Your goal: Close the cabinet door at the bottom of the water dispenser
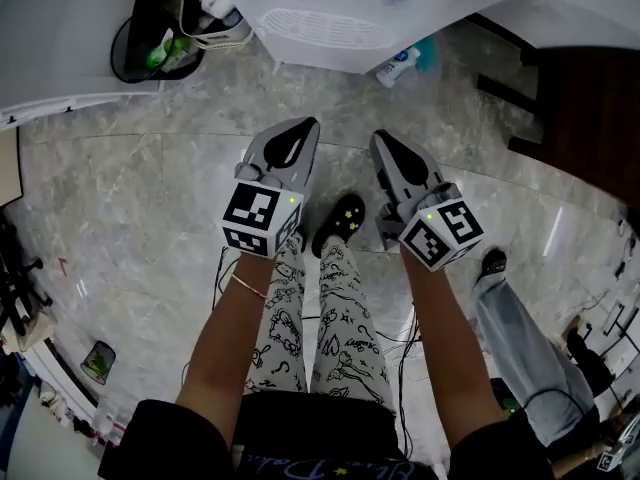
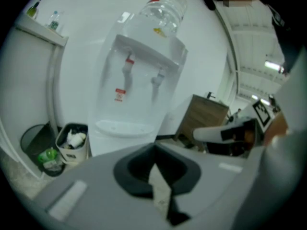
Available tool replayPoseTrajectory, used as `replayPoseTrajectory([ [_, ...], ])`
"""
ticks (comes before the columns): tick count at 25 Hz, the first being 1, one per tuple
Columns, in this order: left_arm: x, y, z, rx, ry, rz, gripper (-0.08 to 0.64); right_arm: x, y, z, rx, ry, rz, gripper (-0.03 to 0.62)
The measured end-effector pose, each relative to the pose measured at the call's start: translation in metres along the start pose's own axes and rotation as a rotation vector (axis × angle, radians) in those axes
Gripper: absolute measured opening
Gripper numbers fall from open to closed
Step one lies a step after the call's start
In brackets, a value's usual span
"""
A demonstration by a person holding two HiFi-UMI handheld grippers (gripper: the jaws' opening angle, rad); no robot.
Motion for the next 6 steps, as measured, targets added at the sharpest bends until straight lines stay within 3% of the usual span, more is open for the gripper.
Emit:
replayPoseTrajectory([
  [3, 0.019, -0.023, -0.021, 0.003, 0.034, 0.029, -0.002, 0.012, -0.024, 0.016, -0.006, 0.010, -0.003, 0.015],
  [6, 0.035, -0.055, -0.052, -0.002, -0.001, 0.045, -0.002, 0.018, -0.059, 0.038, -0.004, 0.020, 0.032, 0.015],
])
Point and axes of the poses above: the fingertips, and each gripper's own axes: y forward along the fingers, z to its left, x out of its top, the point moved 9 cm from there along -y, backward along the fingers, and after that the axes turned 15 degrees about -x, right-handed, at the moved point
